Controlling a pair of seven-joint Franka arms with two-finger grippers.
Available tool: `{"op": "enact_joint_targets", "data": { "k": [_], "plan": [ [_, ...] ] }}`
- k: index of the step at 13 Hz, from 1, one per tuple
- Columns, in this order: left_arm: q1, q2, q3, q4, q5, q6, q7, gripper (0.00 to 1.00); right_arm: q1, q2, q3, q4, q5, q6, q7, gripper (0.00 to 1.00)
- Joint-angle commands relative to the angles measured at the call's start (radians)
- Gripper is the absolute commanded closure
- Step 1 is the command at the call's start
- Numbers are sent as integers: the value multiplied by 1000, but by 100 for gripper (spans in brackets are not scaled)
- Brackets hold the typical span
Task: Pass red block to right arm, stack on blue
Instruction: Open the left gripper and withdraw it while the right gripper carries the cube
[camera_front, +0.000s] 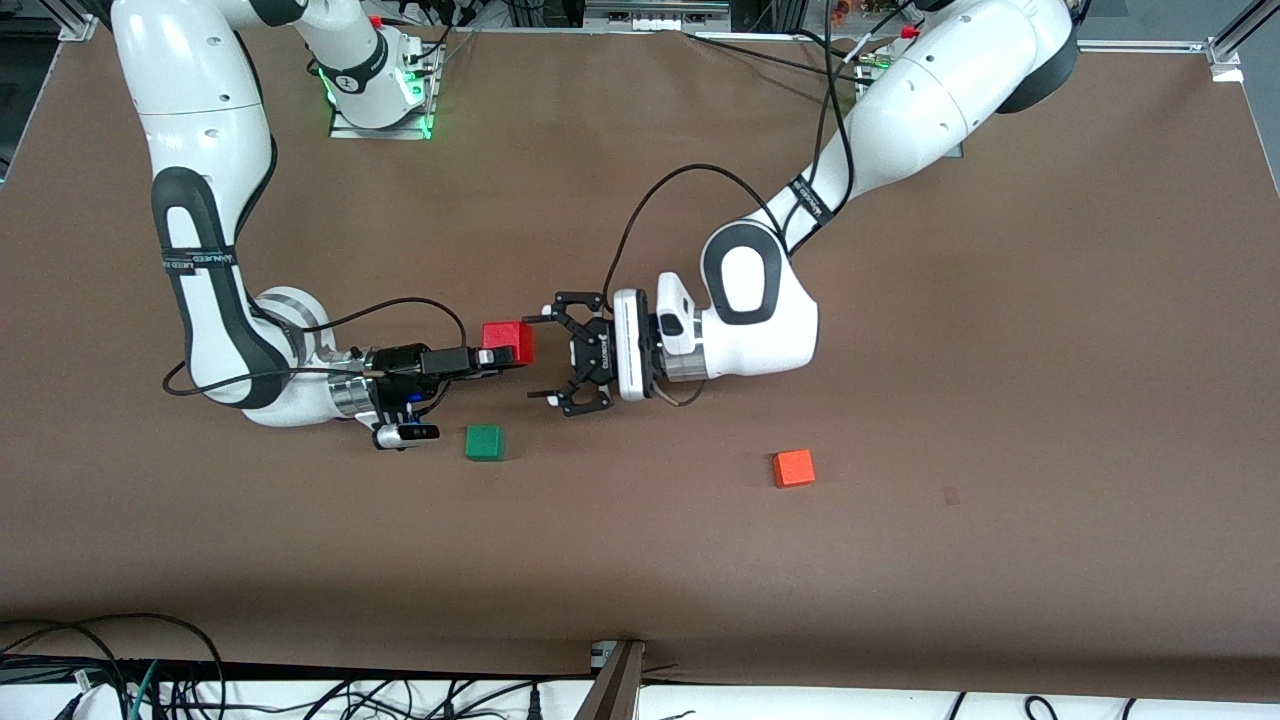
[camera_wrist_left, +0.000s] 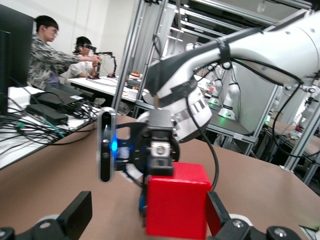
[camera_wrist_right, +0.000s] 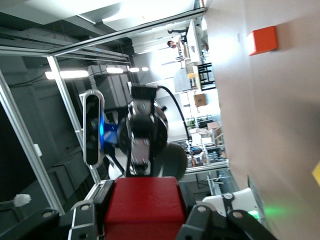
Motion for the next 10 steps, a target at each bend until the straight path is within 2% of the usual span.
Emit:
{"op": "enact_joint_targets", "data": {
  "k": [1, 3, 6, 10],
  "plan": [
    [31, -48, -4, -29, -21, -26, -94, 0, -1, -26, -36, 16, -79, 4, -5, 71],
    [30, -48, 6, -29, 6, -26, -183, 0, 2, -26, -65, 59, -158, 22, -5, 71],
    [69, -49, 8, -29, 213, -32, -375, 0, 3, -26, -99, 172, -368, 84, -3, 71],
    [163, -48, 13, -32, 445, -170, -562, 0, 6, -26, -125, 246, -617, 145, -3, 73]
  ]
}}
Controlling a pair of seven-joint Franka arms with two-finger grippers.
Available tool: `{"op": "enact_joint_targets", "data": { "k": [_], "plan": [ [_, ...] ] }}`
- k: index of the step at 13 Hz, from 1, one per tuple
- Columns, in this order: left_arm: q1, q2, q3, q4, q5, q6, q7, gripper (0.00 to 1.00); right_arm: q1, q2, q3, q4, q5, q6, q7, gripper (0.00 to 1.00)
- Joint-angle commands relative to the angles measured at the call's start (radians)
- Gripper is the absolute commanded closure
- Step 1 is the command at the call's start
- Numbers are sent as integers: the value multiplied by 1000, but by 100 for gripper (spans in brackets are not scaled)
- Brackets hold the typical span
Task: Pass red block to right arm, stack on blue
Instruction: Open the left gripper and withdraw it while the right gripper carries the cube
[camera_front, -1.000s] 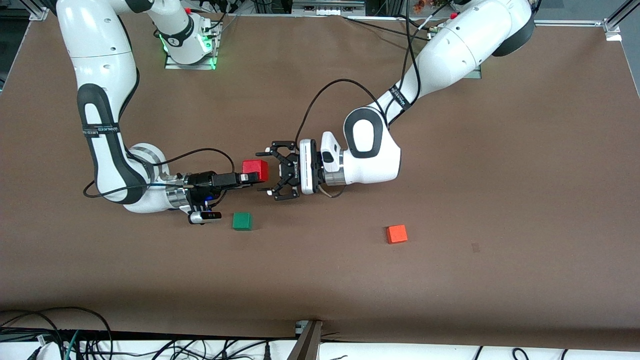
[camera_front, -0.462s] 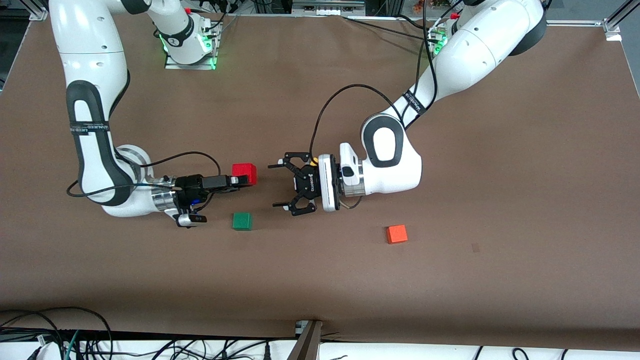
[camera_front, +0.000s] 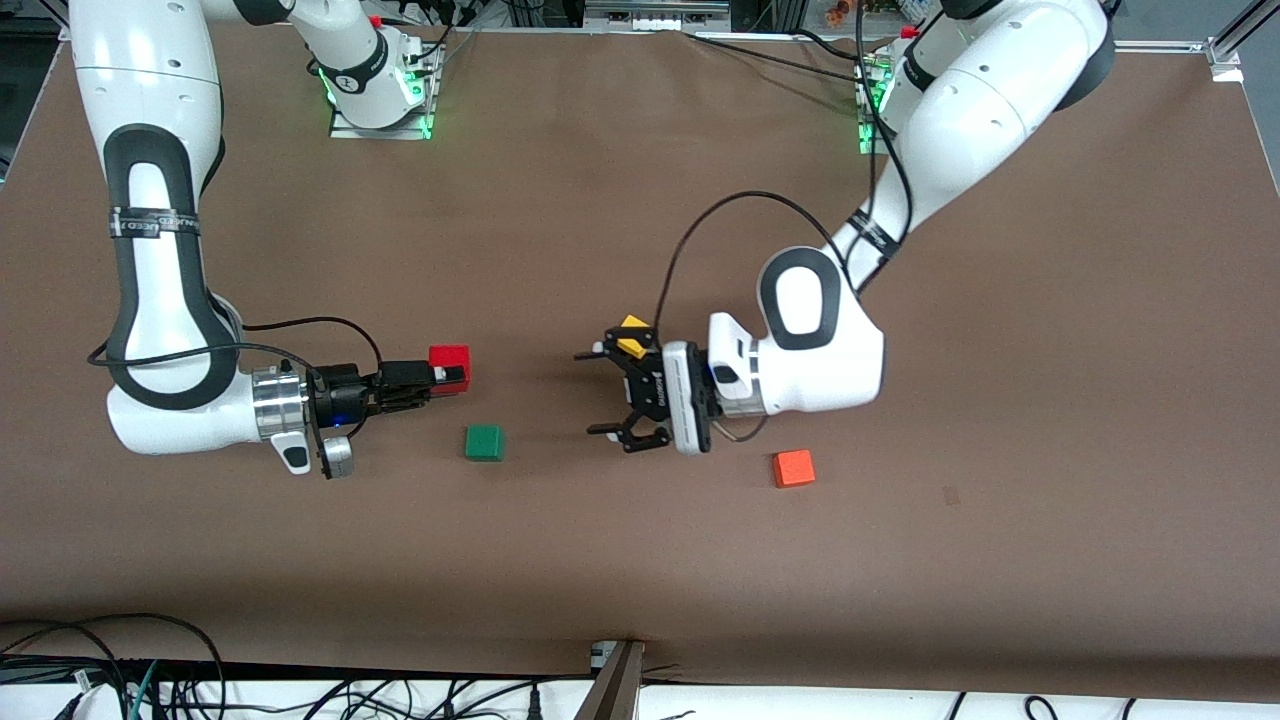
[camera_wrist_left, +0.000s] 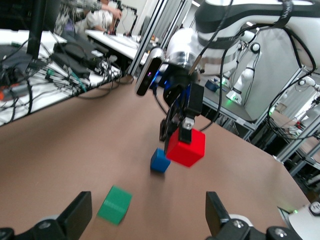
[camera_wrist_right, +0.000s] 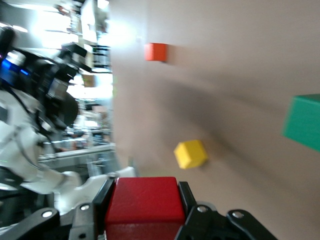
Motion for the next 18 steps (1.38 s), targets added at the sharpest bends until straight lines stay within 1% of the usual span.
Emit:
{"op": "enact_joint_targets", "data": {
  "k": [1, 2, 3, 4, 5, 7, 8, 9, 10, 12, 13, 14, 16, 17, 18],
  "plan": [
    [50, -27, 14, -23, 134, -71, -152, 0, 8, -1, -27, 60, -156, 25, 0, 73],
    [71, -27, 14, -20, 200, -95, -209, 0, 10, -3, -29, 71, -225, 40, 1, 73],
    [114, -27, 18, -20, 243, -156, -267, 0, 13, -13, -29, 73, -287, 62, 1, 73],
    [153, -27, 21, -15, 311, -233, -324, 0, 16, -17, -27, 73, -348, 86, 20, 73],
    [180, -29, 26, -11, 390, -278, -376, 0, 28, -23, -27, 73, -417, 103, 50, 73],
    [205, -39, 29, -10, 498, -359, -530, 0, 39, -24, -29, 73, -540, 136, 105, 73],
    [208, -46, 41, -9, 561, -381, -617, 0, 41, -24, -29, 73, -592, 139, 119, 73],
    [219, -64, 43, -10, 621, -411, -713, 0, 42, -30, -29, 73, -644, 143, 147, 73],
    [233, -87, 46, -9, 693, -469, -801, 0, 45, -36, -29, 73, -707, 151, 180, 73],
    [285, -174, 48, -17, 846, -609, -988, 0, 71, -53, -29, 70, -856, 151, 265, 73],
    [299, -229, 52, -29, 957, -696, -1080, 0, 73, -61, -29, 64, -904, 151, 297, 73],
    [303, -281, 51, -29, 1045, -782, -1200, 0, 71, -64, -29, 56, -936, 151, 314, 73],
    [308, -337, 57, -21, 1074, -841, -1329, 0, 73, -64, -43, 36, -996, 160, 354, 73],
    [299, -390, 102, -30, 1113, -852, -1361, 0, 73, -64, -43, 25, -1016, 171, 375, 73],
    [280, -477, 180, -94, 1152, -841, -1369, 0, 73, -64, -44, 10, -1039, 192, 401, 73]
  ]
}}
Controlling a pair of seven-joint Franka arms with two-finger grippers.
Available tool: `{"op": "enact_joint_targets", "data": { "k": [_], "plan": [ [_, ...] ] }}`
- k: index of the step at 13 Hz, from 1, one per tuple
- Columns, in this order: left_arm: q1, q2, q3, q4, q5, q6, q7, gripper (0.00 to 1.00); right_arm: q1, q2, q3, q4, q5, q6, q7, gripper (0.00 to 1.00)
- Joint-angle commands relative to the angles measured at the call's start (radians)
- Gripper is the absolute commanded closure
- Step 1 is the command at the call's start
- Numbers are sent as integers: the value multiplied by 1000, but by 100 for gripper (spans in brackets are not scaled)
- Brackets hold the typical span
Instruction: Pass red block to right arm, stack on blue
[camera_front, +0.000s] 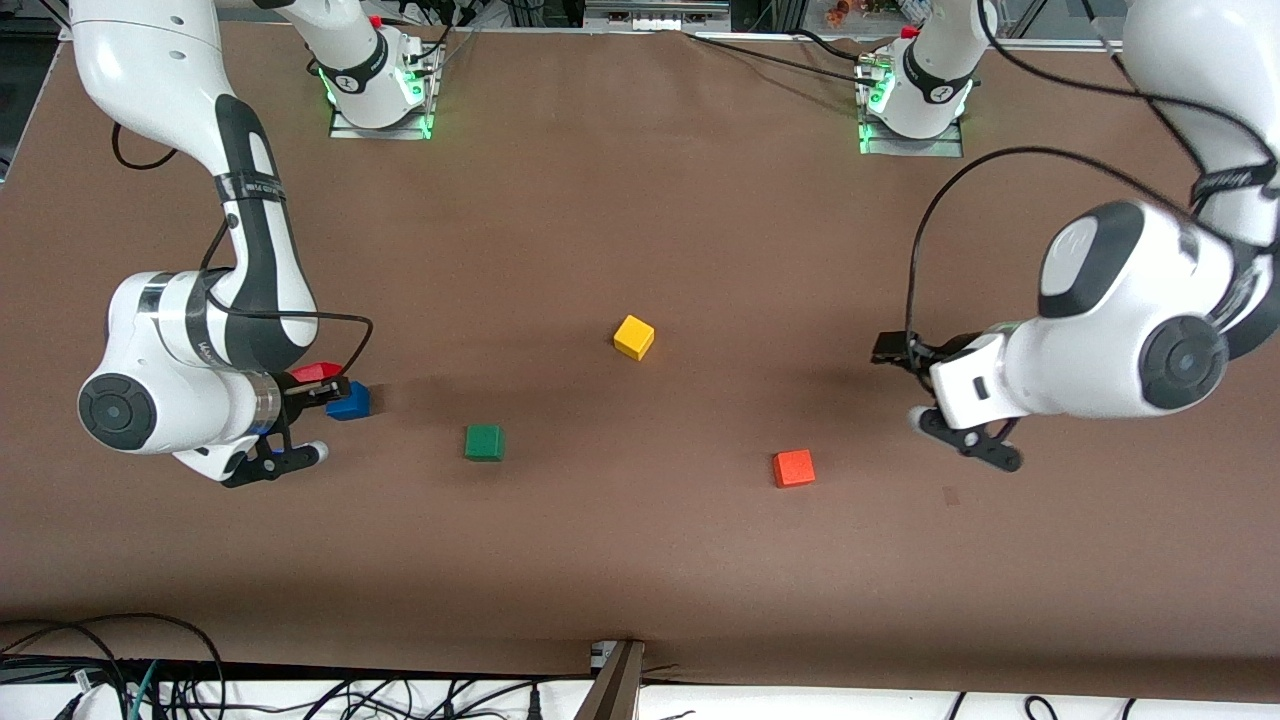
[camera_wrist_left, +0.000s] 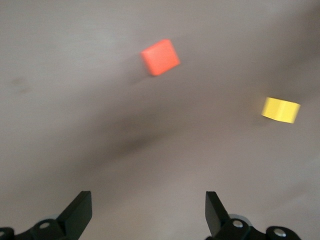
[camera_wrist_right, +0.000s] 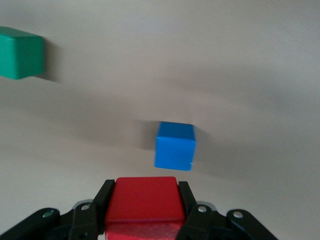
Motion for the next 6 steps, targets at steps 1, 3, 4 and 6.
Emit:
{"op": "enact_joint_targets", "data": {
  "k": [1, 3, 4, 6],
  "plan": [
    [-60, -206, 202, -136, 50, 18, -33, 0, 8, -23, -7, -61, -46, 55, 70, 73],
    [-216, -294, 459, -164, 15, 20, -30, 0, 16, -23, -7, -93, -49, 101, 115, 73],
    [-222, -325, 480, -196, 2, 41, -32, 0, 22, -28, -7, -110, -49, 120, 135, 73],
    [-206, -475, 503, -419, 5, 236, -42, 0, 34, -42, -7, -151, -77, 161, 169, 73]
  ]
}}
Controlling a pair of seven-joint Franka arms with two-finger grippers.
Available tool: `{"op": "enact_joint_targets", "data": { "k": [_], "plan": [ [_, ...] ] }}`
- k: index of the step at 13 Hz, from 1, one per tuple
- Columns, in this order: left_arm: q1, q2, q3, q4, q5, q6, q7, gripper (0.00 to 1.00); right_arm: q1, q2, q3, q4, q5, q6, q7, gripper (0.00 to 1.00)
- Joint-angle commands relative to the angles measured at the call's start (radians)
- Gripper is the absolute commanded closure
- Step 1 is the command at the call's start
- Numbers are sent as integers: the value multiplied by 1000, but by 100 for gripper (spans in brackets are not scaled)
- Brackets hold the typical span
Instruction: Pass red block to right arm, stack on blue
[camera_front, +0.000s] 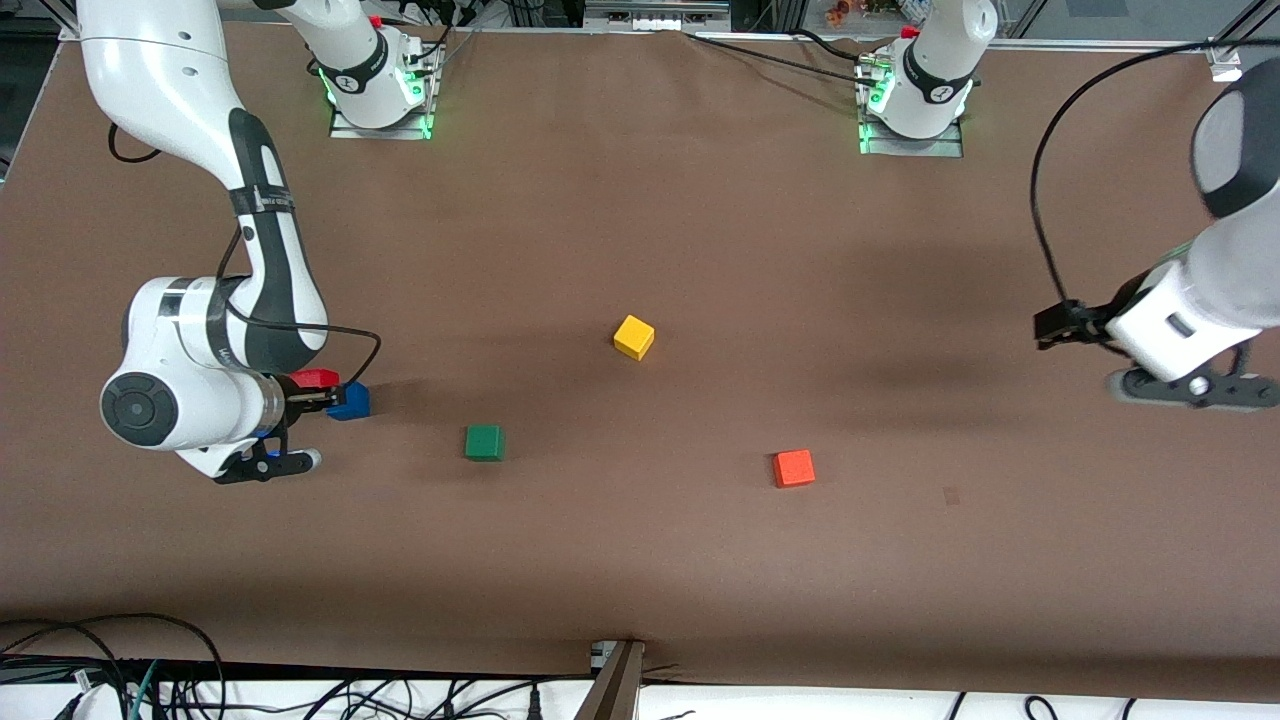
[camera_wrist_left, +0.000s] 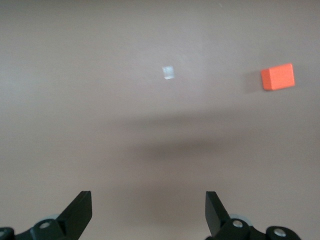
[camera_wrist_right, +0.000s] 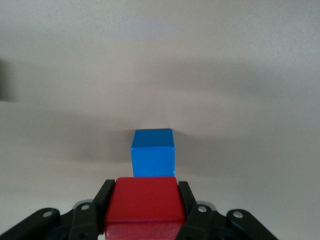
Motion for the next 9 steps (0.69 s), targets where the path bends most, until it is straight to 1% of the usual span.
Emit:
{"op": "enact_joint_targets", "data": {
  "k": [1, 2, 4, 5, 6, 7, 8, 9],
  "plan": [
    [-13, -227, 47, -357, -14, 272, -26, 0, 21, -50, -1, -85, -41, 61, 47, 73],
    [5, -277, 47, -416, -16, 337, -30, 0, 21, -54, -3, -105, -42, 79, 47, 73],
    [12, -325, 49, -427, -31, 327, -35, 0, 19, -65, -3, -141, -42, 113, 46, 73],
    [15, -329, 46, -418, -34, 300, -42, 0, 21, -73, -3, -159, -44, 133, 46, 73],
    [16, -323, 39, -389, -37, 228, -42, 0, 21, -74, -3, -174, -44, 151, 46, 72],
    [16, -294, 41, -333, -37, 167, -39, 0, 21, -77, -3, -185, -44, 164, 46, 72],
    [10, -273, 36, -296, -37, 136, -41, 0, 21, -77, -1, -190, -45, 171, 44, 72],
    [3, -268, 33, -280, -37, 126, -42, 0, 21, -77, -1, -201, -45, 177, 44, 72]
  ]
}}
